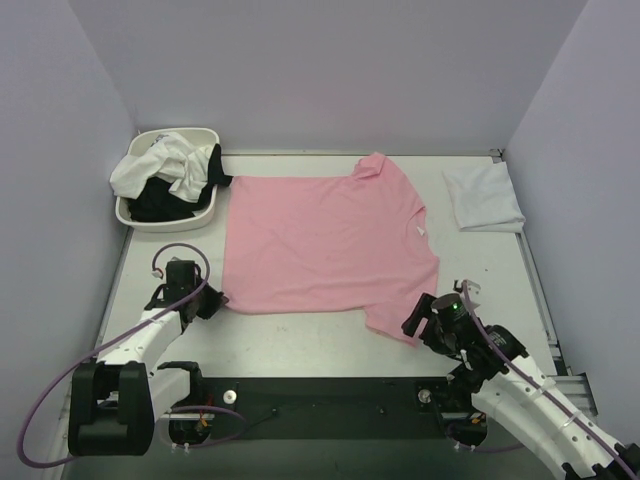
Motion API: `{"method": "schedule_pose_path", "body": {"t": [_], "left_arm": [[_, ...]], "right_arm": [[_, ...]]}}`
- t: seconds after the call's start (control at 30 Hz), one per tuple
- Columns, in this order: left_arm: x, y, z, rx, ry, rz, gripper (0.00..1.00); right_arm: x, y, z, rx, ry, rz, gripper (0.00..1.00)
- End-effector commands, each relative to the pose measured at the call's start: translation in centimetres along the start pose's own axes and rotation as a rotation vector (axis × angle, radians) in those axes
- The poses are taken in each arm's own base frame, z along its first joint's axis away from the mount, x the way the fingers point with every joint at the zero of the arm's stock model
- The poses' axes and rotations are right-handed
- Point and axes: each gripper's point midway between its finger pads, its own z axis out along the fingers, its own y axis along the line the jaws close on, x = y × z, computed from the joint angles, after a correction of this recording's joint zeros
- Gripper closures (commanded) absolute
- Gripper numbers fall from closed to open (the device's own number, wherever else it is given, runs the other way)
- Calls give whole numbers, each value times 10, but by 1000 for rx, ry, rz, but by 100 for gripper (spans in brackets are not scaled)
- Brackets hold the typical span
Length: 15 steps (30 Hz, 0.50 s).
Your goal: Fold and stack the t-shirts
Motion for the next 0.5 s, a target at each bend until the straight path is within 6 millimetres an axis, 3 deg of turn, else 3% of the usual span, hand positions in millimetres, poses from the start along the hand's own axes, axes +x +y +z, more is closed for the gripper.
{"method": "schedule_pose_path", "body": {"t": [0.0, 0.23, 0.47], "left_arm": [[2, 1, 2, 3, 15, 13, 100], [-2, -5, -1, 14, 5, 19, 100], [-5, -7, -3, 14, -3, 24, 100]], "right_arm": [[14, -20, 2, 71, 14, 98, 29], [24, -32, 8, 100, 19, 148, 44], [32, -42, 16, 149, 35, 162, 44]]}}
